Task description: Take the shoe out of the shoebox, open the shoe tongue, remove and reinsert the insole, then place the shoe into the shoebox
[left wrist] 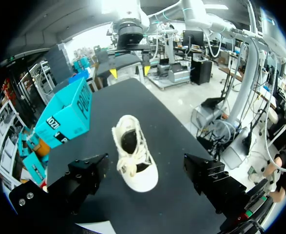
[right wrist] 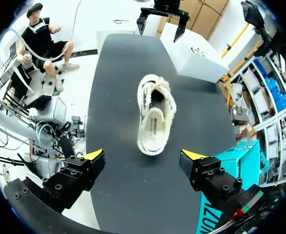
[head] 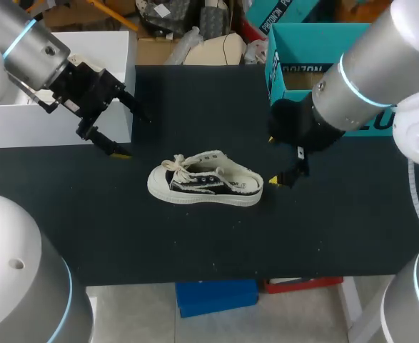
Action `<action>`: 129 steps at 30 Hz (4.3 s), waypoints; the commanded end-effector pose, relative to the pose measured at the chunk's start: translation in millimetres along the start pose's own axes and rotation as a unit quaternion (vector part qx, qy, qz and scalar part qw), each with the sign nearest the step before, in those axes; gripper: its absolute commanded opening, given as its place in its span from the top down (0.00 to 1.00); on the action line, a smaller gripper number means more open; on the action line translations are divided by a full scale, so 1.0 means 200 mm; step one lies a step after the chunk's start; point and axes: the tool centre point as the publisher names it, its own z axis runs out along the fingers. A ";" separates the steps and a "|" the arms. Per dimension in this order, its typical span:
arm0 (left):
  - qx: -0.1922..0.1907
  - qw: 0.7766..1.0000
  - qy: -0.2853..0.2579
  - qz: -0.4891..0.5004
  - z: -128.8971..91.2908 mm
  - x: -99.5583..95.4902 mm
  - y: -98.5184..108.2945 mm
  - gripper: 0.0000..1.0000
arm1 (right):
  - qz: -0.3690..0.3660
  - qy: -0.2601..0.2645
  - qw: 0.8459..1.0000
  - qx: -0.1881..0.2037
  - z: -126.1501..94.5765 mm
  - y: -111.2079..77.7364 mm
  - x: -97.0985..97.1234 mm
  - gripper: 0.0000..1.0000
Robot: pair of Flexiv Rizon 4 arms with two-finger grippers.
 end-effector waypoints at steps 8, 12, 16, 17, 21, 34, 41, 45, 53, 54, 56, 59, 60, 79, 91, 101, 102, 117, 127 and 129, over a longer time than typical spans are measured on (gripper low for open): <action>-0.001 1.000 -0.001 0.001 0.01 0.00 0.00 0.00 | 0.090 -0.033 0.981 -0.169 0.17 -0.02 0.05 0.00; -0.001 1.000 -0.001 0.001 0.01 0.00 0.00 0.00 | 0.114 -0.034 0.969 -0.214 0.27 -0.03 0.06 0.00; -0.001 1.000 -0.001 0.001 0.01 0.00 0.00 0.00 | 0.130 -0.047 0.958 -0.251 0.37 -0.04 0.04 0.00; -0.001 1.000 -0.001 0.001 0.01 0.00 0.00 0.00 | 0.132 -0.047 0.956 -0.258 0.40 -0.04 0.04 0.00; -0.001 1.000 -0.001 0.001 0.01 0.00 0.00 0.00 | 0.125 -0.048 0.949 -0.284 0.47 -0.05 -0.01 0.00; -0.001 1.000 -0.001 0.001 0.01 0.00 0.00 0.00 | 0.104 -0.037 0.956 -0.272 0.48 -0.10 -0.15 0.00; -0.001 1.000 -0.001 0.001 0.01 0.00 0.00 0.00 | 0.100 -0.041 0.961 -0.253 0.52 -0.12 -0.17 0.00; -0.001 1.000 -0.001 0.001 0.01 0.00 0.00 0.00 | 0.101 -0.042 0.962 -0.248 0.56 -0.13 -0.18 0.00; -0.001 1.000 -0.001 0.001 0.01 0.00 0.00 0.00 | 0.115 -0.036 0.959 -0.258 0.67 -0.13 -0.19 0.00; -0.001 1.000 -0.001 0.001 0.01 0.00 0.00 0.00 | 0.117 -0.035 0.958 -0.260 0.68 -0.13 -0.19 0.00; -0.001 1.000 -0.001 0.001 0.01 0.00 0.00 0.00 | 0.118 -0.033 0.957 -0.263 0.71 -0.12 -0.19 0.00; -0.001 1.000 -0.001 0.001 0.01 0.00 0.00 0.00 | 0.120 -0.030 0.956 -0.265 0.74 -0.12 -0.19 0.00; -0.001 1.000 -0.001 0.001 0.01 0.00 0.00 0.00 | 0.121 -0.028 0.956 -0.265 0.75 -0.12 -0.19 0.00; -0.001 1.000 -0.001 0.001 0.01 0.00 0.00 0.00 | 0.133 -0.015 0.952 -0.275 0.88 -0.12 -0.17 0.00; -0.001 1.000 -0.001 0.001 0.01 0.00 0.00 0.00 | 0.130 -0.005 0.951 -0.281 0.94 -0.10 -0.15 0.00; -0.001 1.000 -0.001 0.001 0.01 0.00 0.00 0.00 | 0.122 0.004 0.953 -0.278 0.94 -0.10 -0.15 1.00; -0.001 1.000 -0.001 0.001 0.01 0.00 0.00 0.00 | 0.122 0.004 0.953 -0.278 0.94 -0.10 -0.15 1.00; -0.170 0.973 -0.102 -0.118 0.21 -0.04 -0.22 0.00 | 0.122 0.004 0.953 -0.278 0.94 -0.10 -0.15 1.00; -0.170 0.973 -0.102 -0.118 0.21 -0.04 -0.22 0.00 | 0.122 0.004 0.953 -0.278 0.94 -0.10 -0.15 1.00; -0.170 0.973 -0.102 -0.118 0.21 -0.04 -0.22 0.00 | 0.122 0.004 0.953 -0.278 0.94 -0.10 -0.15 1.00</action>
